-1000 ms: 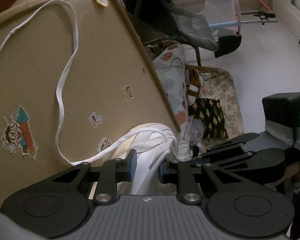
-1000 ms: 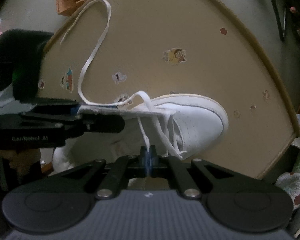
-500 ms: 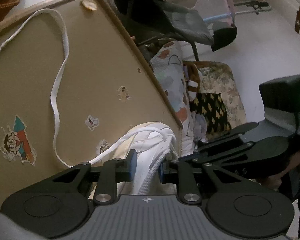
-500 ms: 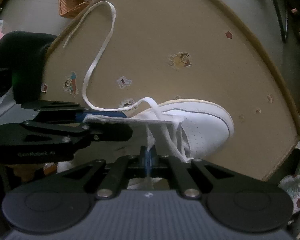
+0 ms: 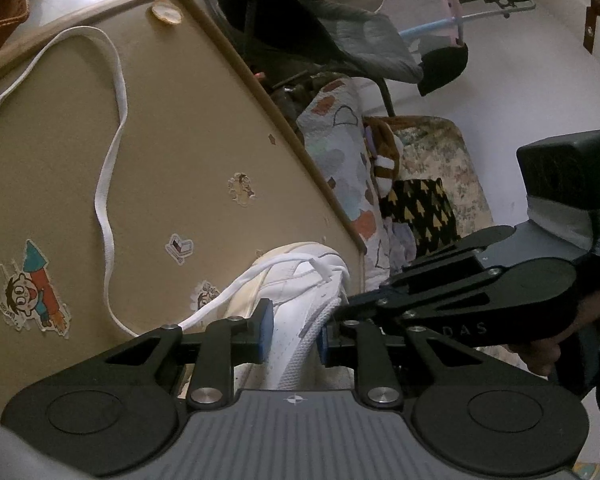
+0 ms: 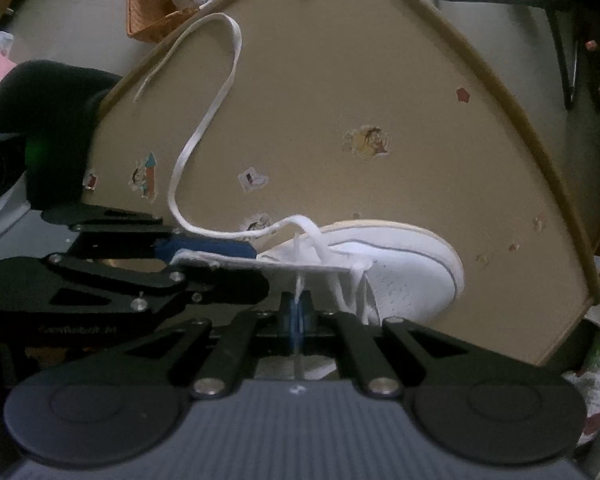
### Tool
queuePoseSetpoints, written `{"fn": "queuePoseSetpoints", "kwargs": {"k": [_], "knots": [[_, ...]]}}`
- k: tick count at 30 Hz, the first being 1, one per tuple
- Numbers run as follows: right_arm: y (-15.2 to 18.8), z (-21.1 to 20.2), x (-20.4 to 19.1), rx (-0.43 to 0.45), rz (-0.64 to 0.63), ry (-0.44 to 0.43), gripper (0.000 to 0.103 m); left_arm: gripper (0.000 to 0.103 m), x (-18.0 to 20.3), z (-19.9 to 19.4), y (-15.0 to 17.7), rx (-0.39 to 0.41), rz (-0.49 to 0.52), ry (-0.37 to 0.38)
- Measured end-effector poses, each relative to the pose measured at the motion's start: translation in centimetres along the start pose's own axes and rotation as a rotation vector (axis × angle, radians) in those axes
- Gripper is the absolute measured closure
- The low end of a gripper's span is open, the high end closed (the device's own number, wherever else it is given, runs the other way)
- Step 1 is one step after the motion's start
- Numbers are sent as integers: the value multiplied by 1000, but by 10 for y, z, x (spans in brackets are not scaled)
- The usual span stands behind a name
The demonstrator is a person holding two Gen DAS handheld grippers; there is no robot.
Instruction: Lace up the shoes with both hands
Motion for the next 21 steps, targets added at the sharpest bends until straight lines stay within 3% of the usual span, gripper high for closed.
{"fn": "queuePoseSetpoints", "kwargs": {"k": [16, 19, 21], "knots": [[-2, 5, -7, 59, -120, 111, 101, 77, 12, -8, 16, 33, 55, -6], [-1, 5, -9, 68, -146, 128, 101, 76, 15, -7, 19, 40, 53, -2], [0, 6, -11, 76, -179, 145, 101, 69, 17, -5, 22, 40, 46, 14]]}}
Point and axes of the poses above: each gripper's, at about its wrist camera, not at the fingertips, and z roughly the way its jaws point, x to its right, y to its underside, the point moved 3 cm from there along z, roughly the way its jaws point, and after that the axes turned 4 degrees about -x, right-handed, at the moved point
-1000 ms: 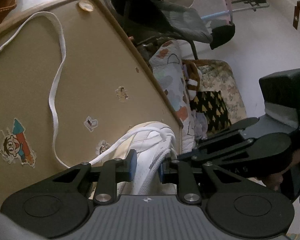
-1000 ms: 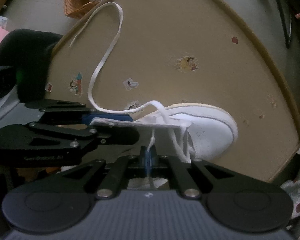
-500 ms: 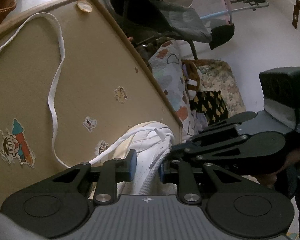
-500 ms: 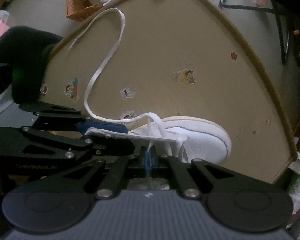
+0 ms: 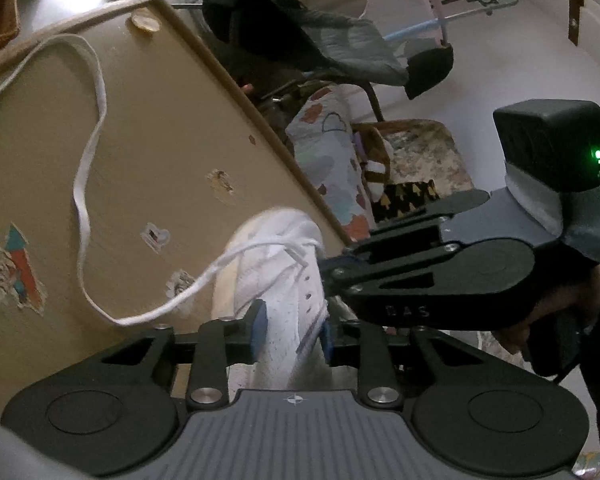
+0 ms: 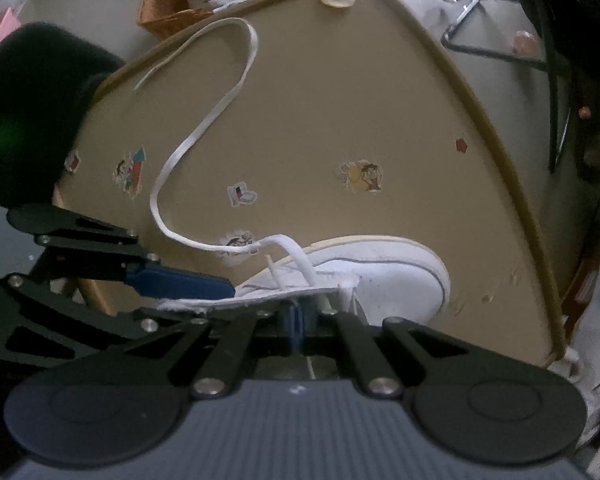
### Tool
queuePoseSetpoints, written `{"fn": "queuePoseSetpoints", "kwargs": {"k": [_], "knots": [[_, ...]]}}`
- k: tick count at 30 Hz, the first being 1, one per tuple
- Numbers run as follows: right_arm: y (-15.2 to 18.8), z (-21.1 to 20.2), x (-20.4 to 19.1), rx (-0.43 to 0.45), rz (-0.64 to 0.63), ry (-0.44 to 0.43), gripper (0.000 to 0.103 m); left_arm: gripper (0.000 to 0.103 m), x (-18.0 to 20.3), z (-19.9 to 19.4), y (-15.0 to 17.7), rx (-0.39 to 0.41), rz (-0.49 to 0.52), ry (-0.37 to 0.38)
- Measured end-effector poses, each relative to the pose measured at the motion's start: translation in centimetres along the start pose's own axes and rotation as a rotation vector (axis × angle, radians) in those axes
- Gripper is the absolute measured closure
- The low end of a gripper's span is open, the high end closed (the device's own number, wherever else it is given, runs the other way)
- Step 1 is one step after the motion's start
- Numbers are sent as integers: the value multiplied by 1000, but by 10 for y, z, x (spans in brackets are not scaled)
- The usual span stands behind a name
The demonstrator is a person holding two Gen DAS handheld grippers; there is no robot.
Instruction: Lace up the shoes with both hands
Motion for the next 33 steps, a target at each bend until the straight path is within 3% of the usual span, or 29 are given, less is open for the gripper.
{"fn": "queuePoseSetpoints", "kwargs": {"k": [12, 20, 27, 33], "knots": [[6, -7, -8, 77, -141, 73, 97, 63, 0, 16, 9, -33, -60, 54], [20, -13, -9, 94, -196, 146, 89, 61, -2, 11, 9, 10, -68, 59], [39, -41, -2, 231, -100, 137, 86, 61, -4, 3, 7, 60, -74, 57], [71, -74, -3, 442, 164, 140, 70, 61, -9, -6, 0, 112, -112, 22]]}}
Point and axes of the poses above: each gripper's, at about its wrist camera, not at the fingertips, and z roughly the way its jaws point, x to its right, y to its underside, the point moved 3 cm from there along z, roughly the way its jaws point, and after that the axes turned 4 degrees about -x, right-handed, at the moved point
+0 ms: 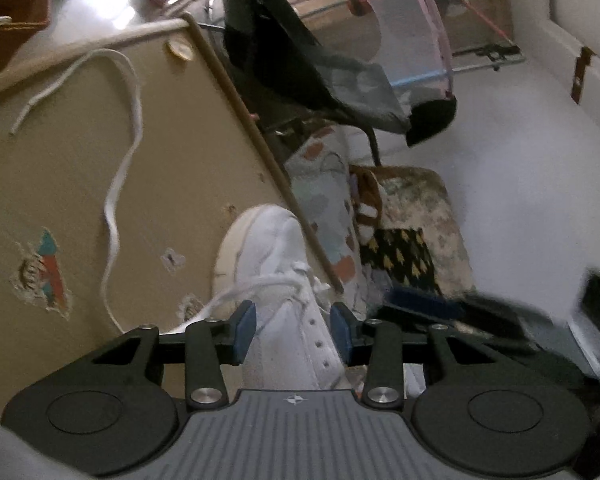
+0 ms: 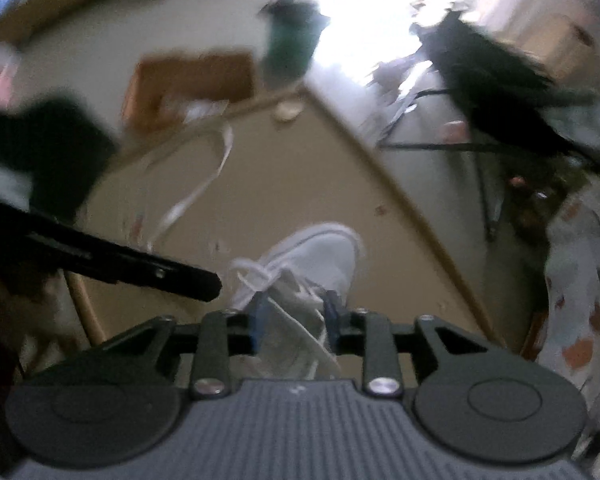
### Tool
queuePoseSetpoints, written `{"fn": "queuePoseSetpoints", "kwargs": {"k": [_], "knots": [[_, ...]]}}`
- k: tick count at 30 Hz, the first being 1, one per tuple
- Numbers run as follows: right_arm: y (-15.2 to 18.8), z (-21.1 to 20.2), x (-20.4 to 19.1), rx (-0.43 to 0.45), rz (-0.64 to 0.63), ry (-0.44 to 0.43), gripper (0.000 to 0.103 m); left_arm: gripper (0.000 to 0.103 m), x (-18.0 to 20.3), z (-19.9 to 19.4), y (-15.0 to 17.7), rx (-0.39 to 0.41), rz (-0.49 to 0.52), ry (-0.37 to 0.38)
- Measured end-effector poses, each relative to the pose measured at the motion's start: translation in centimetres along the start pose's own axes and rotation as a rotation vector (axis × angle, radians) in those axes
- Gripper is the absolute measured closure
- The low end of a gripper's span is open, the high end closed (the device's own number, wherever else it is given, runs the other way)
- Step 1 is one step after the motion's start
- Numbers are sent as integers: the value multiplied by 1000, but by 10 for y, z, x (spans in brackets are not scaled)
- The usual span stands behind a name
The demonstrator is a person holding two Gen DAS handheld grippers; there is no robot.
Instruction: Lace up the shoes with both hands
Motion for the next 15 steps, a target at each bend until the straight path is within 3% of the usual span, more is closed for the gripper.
{"fn": "queuePoseSetpoints", "kwargs": {"k": [6, 15], "knots": [[58, -25, -3, 100, 367, 12, 66, 61, -1, -2, -5, -5, 5, -62], [136, -21, -3, 162, 732, 88, 61, 60, -6, -8, -15, -15, -18, -107]]}}
Point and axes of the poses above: each gripper's, at about its wrist camera, not at the fingertips, and z roughly the way its jaws point, x to its right, y to its underside, the point moved 3 cm from there along z, roughly the way its jaws point, and after that the axes turned 4 degrees about -x, right-handed, at the moved point
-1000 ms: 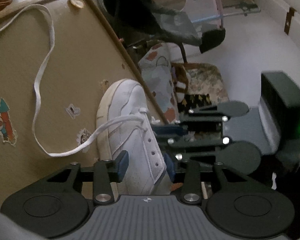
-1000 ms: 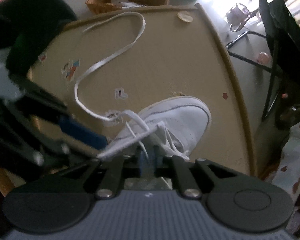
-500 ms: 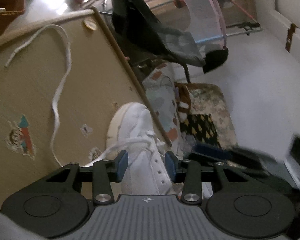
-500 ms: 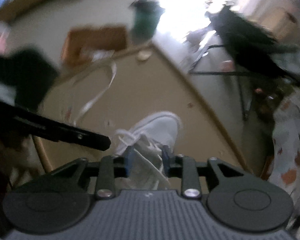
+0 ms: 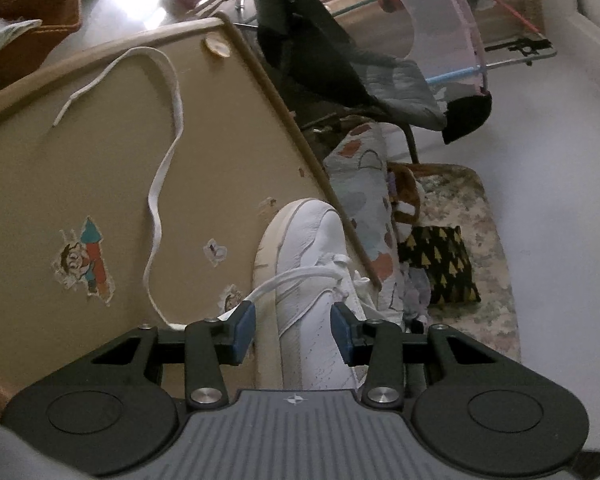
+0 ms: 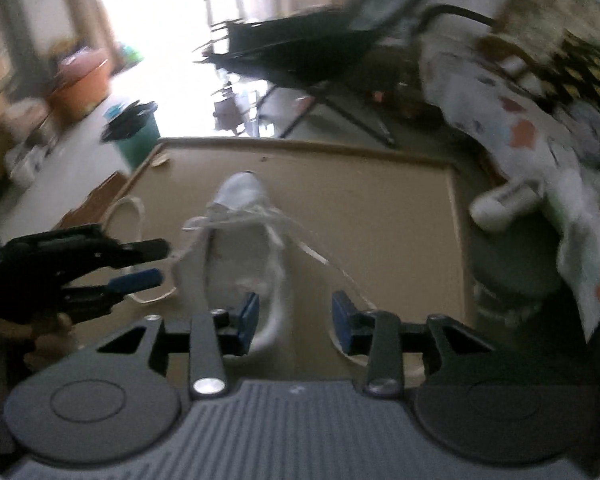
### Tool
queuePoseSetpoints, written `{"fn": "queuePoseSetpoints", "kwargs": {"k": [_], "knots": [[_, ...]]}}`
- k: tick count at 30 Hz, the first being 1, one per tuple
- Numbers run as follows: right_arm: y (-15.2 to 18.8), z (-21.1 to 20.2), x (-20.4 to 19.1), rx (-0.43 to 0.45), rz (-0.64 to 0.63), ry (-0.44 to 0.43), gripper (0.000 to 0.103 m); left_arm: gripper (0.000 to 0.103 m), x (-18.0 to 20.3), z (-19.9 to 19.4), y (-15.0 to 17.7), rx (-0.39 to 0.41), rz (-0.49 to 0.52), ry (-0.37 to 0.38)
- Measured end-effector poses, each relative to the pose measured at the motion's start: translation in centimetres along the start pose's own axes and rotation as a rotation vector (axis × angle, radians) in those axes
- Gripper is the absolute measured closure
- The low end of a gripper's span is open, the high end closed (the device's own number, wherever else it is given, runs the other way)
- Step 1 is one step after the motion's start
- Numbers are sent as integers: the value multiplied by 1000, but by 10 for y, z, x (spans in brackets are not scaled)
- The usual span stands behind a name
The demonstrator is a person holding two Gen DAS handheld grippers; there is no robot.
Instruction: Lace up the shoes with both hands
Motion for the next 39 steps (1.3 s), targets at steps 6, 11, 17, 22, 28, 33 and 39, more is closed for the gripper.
{"fn": "queuePoseSetpoints", "kwargs": {"k": [6, 11, 17, 22, 28, 33, 39], "knots": [[14, 18, 18, 2, 139, -79, 57, 59, -1, -9, 0, -1, -58, -18], [14, 27, 27, 0, 192, -105, 55, 55, -4, -16, 1, 9, -124, -40], [19, 37, 24, -27, 231, -120, 47, 55, -5, -22, 0, 22, -168, -53], [20, 49, 18, -48, 219, -105, 42, 55, -2, -27, 0, 29, -223, -50], [20, 61, 17, -76, 225, -119, 40, 55, 9, -26, 0, 36, -286, -51], [22, 68, 18, -96, 225, -139, 39, 55, 17, -20, 4, 42, -352, -60], [23, 73, 18, -116, 233, -172, 39, 55, 17, -14, 5, 49, -396, -81]]}}
Point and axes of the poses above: each gripper's, at about its wrist camera, not at the fingertips, and z roughly the way its jaws point, x to its right, y to its underside, the point moved 3 cm from there along z, roughly the way its jaws point, and after that the axes turned 4 degrees about -x, right-handed, at the moved point
